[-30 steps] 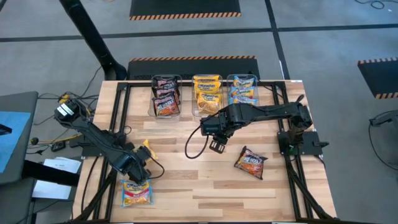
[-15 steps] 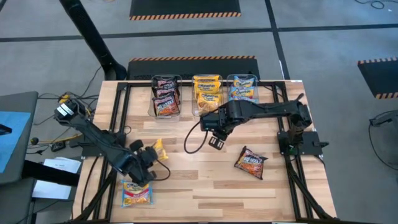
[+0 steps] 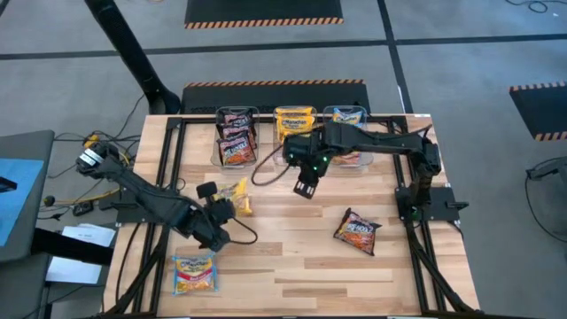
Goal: Sort Maruchan noodles
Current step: Put the yellow noodle pack into the center transparent bin
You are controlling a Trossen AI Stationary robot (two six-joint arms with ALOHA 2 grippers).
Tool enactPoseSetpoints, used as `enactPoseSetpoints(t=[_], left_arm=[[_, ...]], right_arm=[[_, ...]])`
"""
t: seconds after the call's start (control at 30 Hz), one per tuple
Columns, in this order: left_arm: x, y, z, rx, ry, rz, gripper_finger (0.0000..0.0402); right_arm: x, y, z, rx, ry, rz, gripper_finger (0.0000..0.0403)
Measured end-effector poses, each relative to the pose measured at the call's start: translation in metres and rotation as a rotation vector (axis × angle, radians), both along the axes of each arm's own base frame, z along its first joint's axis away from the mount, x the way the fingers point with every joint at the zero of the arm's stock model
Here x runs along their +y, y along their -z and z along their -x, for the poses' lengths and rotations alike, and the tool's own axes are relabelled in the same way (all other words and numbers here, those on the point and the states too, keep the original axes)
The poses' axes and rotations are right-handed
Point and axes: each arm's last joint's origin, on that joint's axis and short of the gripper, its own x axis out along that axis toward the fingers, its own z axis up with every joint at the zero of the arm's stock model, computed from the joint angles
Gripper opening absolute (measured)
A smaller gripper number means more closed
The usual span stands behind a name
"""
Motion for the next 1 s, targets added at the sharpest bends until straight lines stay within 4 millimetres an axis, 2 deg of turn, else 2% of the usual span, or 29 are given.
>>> enactPoseSetpoints(t=[0.27, 0.57, 0.8, 1.0], left_arm=[[0.021, -0.019, -0.016, 0.044, 0.090, -0.164, 0.0002], [0.045, -0.032, -0.028, 0.091, 0.126, -0.326, 0.0002], [0.058, -0.041, -0.036, 0.115, 0.176, -0.395, 0.0002], [0.064, -0.045, -0.044, 0.092, 0.204, -0.449, 0.0002]], right_arm=[[-0.041, -0.006, -0.008, -0.200, -0.052, -0.201, 0.0135], [-0.090, -0.012, -0.006, -0.351, 0.023, -0.220, 0.0141], [-0.120, -0.017, -0.002, -0.459, 0.075, -0.238, 0.0183], [-0.139, -0.025, -0.002, -0.583, 0.129, -0.327, 0.0224]])
